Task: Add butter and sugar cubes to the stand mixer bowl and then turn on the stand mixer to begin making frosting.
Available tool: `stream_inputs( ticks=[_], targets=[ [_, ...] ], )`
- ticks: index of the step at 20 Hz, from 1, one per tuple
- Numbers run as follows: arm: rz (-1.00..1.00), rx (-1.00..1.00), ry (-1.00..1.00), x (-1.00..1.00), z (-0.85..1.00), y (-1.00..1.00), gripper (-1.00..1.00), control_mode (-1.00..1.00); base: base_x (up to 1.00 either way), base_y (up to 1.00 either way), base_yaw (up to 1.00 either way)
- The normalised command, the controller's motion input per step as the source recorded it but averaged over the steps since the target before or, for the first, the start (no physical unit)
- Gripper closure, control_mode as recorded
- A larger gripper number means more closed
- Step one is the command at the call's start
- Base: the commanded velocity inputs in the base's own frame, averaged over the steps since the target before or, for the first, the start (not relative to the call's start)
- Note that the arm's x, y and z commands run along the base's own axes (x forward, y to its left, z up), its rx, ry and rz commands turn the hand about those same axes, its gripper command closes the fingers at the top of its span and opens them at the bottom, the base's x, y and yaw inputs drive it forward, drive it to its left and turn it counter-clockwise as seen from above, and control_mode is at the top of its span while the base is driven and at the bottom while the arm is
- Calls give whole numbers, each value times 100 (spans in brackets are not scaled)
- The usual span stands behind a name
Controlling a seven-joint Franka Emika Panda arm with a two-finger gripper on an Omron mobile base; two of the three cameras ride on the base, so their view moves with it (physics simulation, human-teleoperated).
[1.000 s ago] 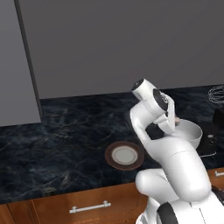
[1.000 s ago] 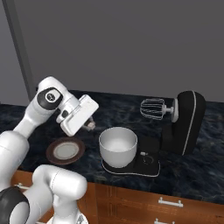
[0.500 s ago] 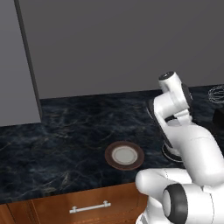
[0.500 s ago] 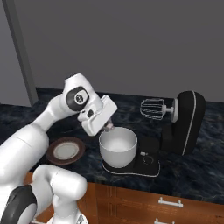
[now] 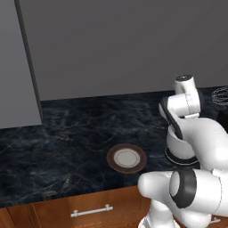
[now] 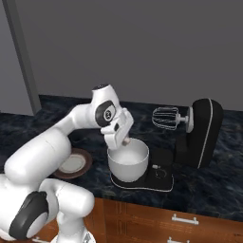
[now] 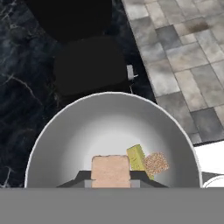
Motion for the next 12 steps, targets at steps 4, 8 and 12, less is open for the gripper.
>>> stream_inputs(
  ticks=[4, 8, 12],
  targets=[
    [14, 14, 3, 20, -50, -2, 100, -100, 0, 0, 0],
    [12, 14, 4, 8, -53, -5, 100, -100, 0, 0, 0],
    [11, 11, 6, 15, -51, -8, 100, -100, 0, 0, 0]
  ],
)
